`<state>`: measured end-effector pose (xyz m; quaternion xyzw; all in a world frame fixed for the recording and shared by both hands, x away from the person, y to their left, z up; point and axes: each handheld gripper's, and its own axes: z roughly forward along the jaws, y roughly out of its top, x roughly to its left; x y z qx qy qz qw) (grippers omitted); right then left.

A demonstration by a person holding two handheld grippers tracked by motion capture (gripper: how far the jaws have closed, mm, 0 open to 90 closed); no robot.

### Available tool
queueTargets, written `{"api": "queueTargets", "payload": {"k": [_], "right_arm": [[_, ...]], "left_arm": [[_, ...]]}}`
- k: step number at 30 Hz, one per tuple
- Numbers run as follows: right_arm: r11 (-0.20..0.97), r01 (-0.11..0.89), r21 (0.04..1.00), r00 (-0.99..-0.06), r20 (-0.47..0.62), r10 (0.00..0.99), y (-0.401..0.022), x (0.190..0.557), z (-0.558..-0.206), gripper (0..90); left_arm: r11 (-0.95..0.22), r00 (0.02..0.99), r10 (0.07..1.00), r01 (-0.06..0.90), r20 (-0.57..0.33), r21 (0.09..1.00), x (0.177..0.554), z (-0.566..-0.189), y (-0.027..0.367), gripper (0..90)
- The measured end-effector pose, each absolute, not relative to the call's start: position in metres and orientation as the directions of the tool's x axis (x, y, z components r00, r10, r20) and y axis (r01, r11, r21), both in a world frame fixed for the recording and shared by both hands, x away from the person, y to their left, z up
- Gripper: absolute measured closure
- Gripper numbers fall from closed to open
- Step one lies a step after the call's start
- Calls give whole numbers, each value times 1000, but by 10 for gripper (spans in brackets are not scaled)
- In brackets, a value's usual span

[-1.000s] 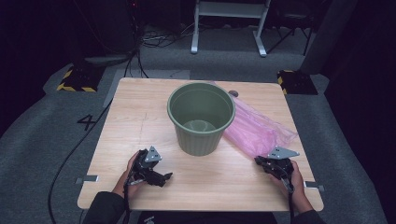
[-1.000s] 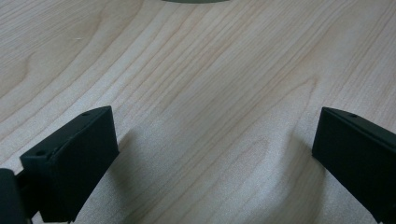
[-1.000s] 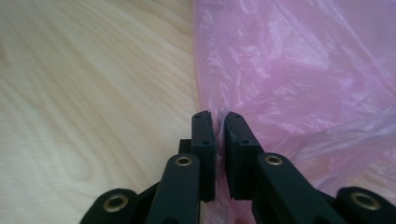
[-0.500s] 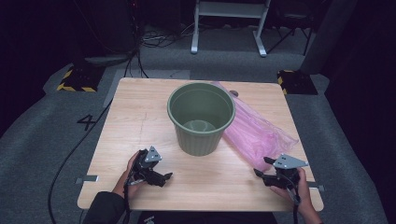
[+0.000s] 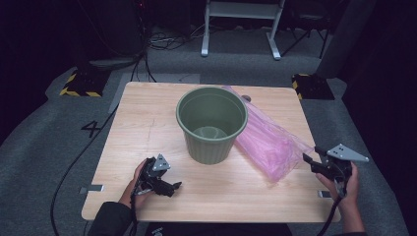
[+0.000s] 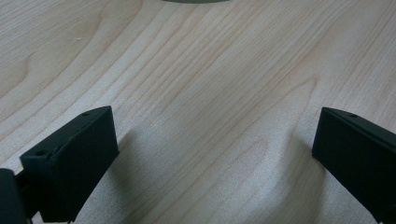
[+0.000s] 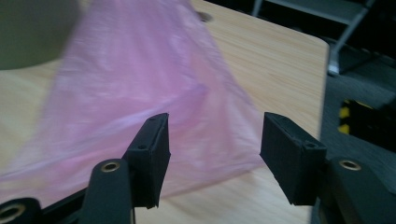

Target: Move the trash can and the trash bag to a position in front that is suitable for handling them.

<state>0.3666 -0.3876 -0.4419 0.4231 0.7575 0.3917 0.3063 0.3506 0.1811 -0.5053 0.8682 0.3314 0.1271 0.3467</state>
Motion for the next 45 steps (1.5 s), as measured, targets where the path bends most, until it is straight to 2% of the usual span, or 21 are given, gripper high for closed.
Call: {"api": "queueTargets", "payload": {"k": [5, 12, 14, 15, 16, 17, 18, 19, 20, 23, 25, 39, 45], "right_arm": [[254, 484, 838, -430, -26, 903, -403, 401, -455, 366], [291, 547, 785, -475, 5, 880, -394, 422, -474, 411], [296, 549, 782, -503, 27, 864, -391, 426, -478, 446], [311, 553, 773, -512, 20, 859, -388, 427, -481, 530], [311, 553, 773, -512, 20, 859, -388, 427, -481, 530], [326, 552, 768, -538, 29, 842, -386, 427, -483, 602], [326, 552, 768, -538, 29, 842, -386, 427, -483, 602], [338, 540, 771, -562, 32, 826, -384, 425, -483, 690], [338, 540, 771, -562, 32, 826, -384, 425, -483, 690], [373, 524, 766, -613, 34, 789, -377, 421, -486, 778], [391, 516, 762, -631, 30, 775, -373, 418, -487, 799], [486, 442, 754, -745, 7, 667, -340, 383, -489, 860], [534, 384, 754, -805, -10, 593, -308, 367, -489, 866]], "left_arm": [[-540, 748, 664, 488, -9, 686, 351, -505, 181, 0], [-540, 748, 664, 488, -9, 686, 351, -505, 181, 0], [-540, 748, 664, 487, -9, 686, 351, -505, 181, 0], [-540, 748, 664, 487, -9, 686, 351, -505, 181, 0], [-540, 748, 664, 487, -9, 686, 351, -505, 181, 0], [-540, 748, 664, 487, -9, 686, 351, -505, 181, 0], [-540, 748, 664, 487, -9, 686, 351, -505, 181, 0], [-540, 748, 664, 487, -9, 686, 351, -505, 181, 0], [-540, 748, 664, 487, -9, 686, 351, -505, 181, 0], [-540, 748, 664, 487, -9, 686, 351, -505, 181, 0], [-540, 748, 664, 487, -9, 686, 351, -505, 181, 0], [-529, 729, 685, 502, -6, 685, 348, -505, 178, 0], [-540, 743, 669, 490, -5, 684, 341, -505, 169, 1]]}}
